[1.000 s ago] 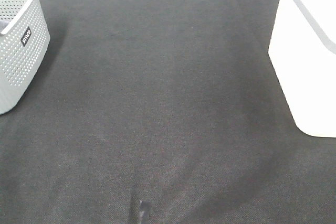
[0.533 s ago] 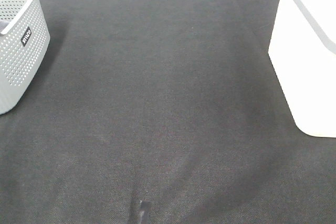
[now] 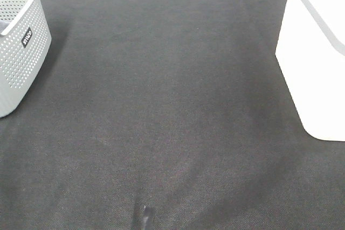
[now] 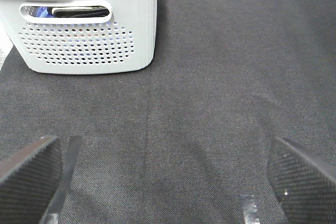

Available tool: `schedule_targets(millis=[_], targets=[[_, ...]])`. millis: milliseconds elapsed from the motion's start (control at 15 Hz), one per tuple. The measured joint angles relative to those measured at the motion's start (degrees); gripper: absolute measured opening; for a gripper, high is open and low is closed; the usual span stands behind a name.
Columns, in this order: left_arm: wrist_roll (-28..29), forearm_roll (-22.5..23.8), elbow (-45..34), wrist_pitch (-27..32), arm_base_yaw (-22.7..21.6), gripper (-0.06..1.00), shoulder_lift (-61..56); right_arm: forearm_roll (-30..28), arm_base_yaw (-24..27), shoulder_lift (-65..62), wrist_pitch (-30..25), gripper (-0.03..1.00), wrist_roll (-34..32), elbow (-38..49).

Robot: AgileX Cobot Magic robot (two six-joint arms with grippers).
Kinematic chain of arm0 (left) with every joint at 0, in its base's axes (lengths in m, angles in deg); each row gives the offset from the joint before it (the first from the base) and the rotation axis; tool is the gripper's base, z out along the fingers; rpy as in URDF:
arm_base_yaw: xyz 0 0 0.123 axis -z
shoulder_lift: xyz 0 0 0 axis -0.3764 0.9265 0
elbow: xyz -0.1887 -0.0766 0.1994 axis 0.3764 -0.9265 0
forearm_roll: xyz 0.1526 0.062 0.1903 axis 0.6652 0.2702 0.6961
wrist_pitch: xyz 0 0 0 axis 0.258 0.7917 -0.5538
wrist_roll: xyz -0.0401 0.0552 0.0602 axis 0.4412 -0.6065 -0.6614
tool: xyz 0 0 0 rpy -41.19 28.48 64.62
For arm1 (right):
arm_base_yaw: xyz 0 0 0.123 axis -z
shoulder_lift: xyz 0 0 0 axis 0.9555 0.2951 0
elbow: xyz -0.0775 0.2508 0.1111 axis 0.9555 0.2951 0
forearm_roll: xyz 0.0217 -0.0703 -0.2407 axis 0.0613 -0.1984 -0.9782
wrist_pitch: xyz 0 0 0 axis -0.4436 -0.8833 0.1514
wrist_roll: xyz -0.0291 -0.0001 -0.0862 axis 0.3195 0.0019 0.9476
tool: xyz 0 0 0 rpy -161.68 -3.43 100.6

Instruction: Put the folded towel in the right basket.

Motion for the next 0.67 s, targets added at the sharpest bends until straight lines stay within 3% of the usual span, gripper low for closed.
schedule_targets(millis=[667], targets=[[0.0,0.0,0.0,0.0,0.0,0.99,0.0,0.0,0.0,0.0,0.0,0.98,0.0,0.0]])
